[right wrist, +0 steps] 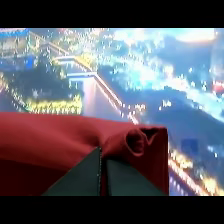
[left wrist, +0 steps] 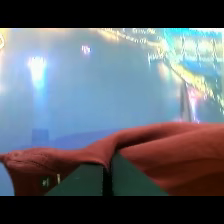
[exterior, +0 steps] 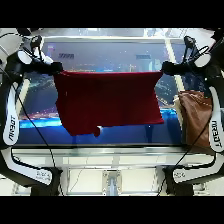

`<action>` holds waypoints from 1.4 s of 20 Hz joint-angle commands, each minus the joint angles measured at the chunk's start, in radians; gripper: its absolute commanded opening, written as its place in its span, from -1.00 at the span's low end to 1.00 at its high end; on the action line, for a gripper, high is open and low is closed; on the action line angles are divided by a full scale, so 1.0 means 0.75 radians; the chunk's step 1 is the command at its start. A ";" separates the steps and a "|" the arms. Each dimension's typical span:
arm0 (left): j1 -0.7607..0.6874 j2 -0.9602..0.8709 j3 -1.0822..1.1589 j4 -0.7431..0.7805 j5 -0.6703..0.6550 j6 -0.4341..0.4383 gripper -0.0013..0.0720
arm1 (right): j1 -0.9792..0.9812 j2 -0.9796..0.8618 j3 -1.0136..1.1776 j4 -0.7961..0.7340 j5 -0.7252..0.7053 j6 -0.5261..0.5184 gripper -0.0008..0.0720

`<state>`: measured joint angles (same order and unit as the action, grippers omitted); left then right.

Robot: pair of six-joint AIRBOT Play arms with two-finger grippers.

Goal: Fold the shirts.

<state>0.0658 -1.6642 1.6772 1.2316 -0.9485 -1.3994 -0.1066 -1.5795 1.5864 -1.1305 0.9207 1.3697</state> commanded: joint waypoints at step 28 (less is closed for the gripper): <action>0.637 0.522 -1.706 -1.003 -0.035 0.441 0.40 | -0.273 0.909 -0.735 0.001 0.280 0.009 0.24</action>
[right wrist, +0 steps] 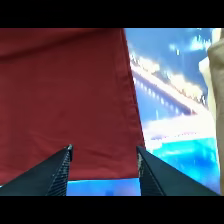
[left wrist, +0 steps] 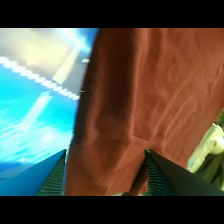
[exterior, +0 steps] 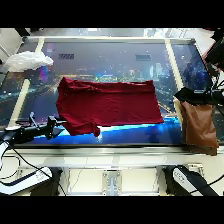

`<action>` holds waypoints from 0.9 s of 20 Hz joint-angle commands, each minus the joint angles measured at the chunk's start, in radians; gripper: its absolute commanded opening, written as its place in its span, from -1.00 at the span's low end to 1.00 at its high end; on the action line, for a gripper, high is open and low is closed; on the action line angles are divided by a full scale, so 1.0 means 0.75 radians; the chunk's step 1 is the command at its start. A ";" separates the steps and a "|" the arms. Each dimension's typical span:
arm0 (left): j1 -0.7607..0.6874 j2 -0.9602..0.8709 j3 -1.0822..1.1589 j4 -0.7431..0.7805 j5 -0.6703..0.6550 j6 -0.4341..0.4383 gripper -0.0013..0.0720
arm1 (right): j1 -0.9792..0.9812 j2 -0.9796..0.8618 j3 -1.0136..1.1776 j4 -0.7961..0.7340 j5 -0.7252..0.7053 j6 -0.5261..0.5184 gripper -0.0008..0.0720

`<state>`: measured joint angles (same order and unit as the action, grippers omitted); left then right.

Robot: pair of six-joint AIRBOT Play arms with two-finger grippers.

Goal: Fold the shirts.

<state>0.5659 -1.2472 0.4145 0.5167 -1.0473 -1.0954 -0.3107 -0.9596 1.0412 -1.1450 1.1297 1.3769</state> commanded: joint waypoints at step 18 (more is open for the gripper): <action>-0.194 -0.048 -0.011 -0.421 0.144 0.250 -0.92 | -0.083 -0.012 -1.022 0.841 -0.583 0.152 0.26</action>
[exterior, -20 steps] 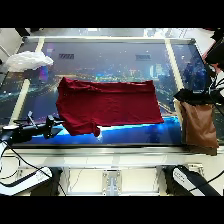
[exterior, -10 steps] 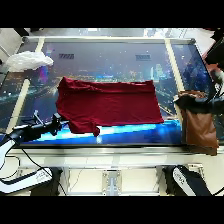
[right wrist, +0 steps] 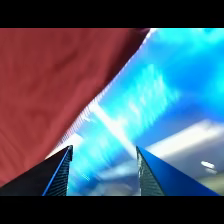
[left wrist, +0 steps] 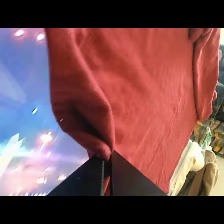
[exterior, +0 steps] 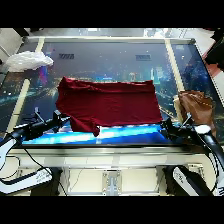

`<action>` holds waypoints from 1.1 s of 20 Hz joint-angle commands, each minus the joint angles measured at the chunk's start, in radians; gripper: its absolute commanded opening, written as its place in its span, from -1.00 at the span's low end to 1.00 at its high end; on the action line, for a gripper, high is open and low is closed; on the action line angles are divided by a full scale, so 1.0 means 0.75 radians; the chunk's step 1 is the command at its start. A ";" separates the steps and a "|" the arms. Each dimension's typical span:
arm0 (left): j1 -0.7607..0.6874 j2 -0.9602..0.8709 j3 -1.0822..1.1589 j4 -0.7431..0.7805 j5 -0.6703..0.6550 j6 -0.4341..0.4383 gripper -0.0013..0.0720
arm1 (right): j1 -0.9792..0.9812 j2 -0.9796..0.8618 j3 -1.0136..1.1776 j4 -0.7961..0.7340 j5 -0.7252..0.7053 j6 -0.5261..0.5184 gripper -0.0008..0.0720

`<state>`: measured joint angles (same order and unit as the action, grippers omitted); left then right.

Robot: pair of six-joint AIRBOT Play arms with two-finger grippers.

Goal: Fold the shirts.

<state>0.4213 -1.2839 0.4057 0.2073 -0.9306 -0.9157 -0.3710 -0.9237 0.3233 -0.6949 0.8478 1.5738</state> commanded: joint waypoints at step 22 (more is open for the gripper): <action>0.008 0.074 0.135 0.006 -0.252 0.096 -0.93 | -0.005 -0.270 0.290 0.689 -0.089 -0.896 -0.96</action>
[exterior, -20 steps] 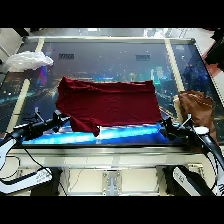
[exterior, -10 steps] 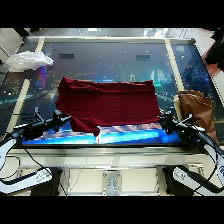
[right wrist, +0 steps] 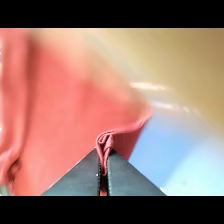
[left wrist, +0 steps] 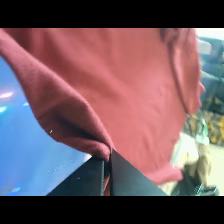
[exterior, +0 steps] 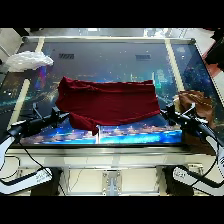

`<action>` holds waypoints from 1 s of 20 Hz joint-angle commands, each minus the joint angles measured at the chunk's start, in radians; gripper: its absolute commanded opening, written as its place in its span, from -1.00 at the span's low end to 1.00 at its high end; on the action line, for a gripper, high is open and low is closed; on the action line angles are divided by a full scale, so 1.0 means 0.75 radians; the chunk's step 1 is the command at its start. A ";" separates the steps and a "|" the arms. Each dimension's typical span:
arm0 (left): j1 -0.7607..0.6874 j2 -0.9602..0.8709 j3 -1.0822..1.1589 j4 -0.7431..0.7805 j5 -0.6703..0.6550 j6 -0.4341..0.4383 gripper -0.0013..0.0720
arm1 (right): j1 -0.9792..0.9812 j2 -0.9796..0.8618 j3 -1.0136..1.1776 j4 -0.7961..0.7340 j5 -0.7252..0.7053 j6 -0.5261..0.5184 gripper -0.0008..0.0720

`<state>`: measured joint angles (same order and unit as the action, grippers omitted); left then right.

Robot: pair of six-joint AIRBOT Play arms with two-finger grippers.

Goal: Fold the shirts.

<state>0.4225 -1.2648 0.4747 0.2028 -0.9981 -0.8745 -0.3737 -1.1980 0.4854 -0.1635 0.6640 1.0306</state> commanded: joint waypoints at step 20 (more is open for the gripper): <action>-0.078 0.251 1.669 1.012 -0.561 -0.570 -0.93 | 0.001 0.518 1.376 -1.200 0.697 0.368 -0.96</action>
<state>0.5144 -0.8909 1.6733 0.8967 -1.4040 -1.2835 -0.3737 -0.6239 1.5101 -1.1358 1.1694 1.3506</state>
